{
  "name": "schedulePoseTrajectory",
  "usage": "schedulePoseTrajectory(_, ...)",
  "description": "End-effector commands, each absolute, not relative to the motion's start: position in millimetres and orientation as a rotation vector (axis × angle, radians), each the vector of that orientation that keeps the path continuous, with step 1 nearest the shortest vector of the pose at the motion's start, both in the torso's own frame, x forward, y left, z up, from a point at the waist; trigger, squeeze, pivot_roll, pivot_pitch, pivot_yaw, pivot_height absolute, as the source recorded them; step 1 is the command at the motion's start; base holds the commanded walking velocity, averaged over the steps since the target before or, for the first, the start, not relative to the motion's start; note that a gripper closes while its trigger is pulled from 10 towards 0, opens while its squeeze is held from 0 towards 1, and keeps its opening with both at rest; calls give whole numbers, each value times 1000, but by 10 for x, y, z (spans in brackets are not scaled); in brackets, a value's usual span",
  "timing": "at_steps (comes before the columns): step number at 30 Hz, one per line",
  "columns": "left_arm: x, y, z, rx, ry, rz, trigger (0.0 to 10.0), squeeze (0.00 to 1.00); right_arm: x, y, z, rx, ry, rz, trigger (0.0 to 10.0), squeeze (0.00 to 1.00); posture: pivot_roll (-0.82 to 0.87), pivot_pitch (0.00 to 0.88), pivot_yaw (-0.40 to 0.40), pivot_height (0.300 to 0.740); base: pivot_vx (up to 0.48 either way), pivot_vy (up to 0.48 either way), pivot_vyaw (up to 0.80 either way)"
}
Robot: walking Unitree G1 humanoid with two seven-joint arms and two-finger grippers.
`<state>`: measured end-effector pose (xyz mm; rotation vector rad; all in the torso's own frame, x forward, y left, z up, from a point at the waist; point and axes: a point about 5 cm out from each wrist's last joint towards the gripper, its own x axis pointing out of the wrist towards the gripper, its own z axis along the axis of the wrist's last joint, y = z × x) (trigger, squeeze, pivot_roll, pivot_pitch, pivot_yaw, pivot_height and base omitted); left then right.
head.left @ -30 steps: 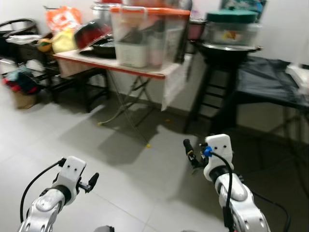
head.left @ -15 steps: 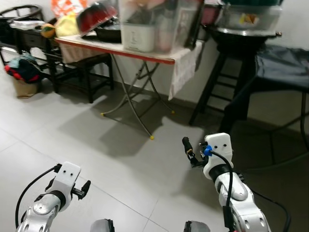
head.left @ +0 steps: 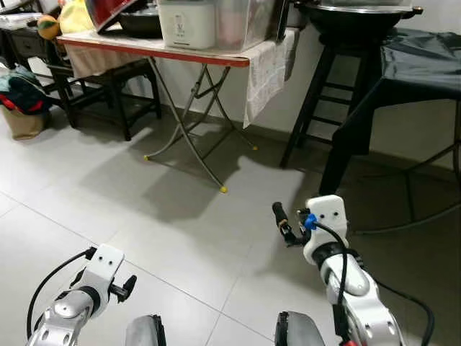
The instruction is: Building children table
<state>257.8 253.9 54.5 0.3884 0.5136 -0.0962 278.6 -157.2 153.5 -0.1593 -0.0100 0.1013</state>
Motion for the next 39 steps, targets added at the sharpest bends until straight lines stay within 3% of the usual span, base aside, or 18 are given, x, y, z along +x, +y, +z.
schedulePoseTrajectory(1,2550,2612,522,403,544,-75,10000,0,2775,-1558,1537,-161,-17,110,10000,0,86,0,-42,450,0,0,0)
schedulePoseTrajectory(15,2521,2864,550,427,553,75,10000,0,2754,-1549,1550,-164,-22,121,10000,0,86,0,-42,405,0,0,0)
schedulePoseTrajectory(31,2241,3156,438,435,669,149,10000,0,2645,-1589,1547,-132,19,120,10000,0,75,1,-35,345,0,0,0)
schedulePoseTrajectory(39,2091,3286,354,414,769,163,10000,0,2629,-1632,1583,-130,30,124,10000,0,74,44,-33,320,0,0,0)
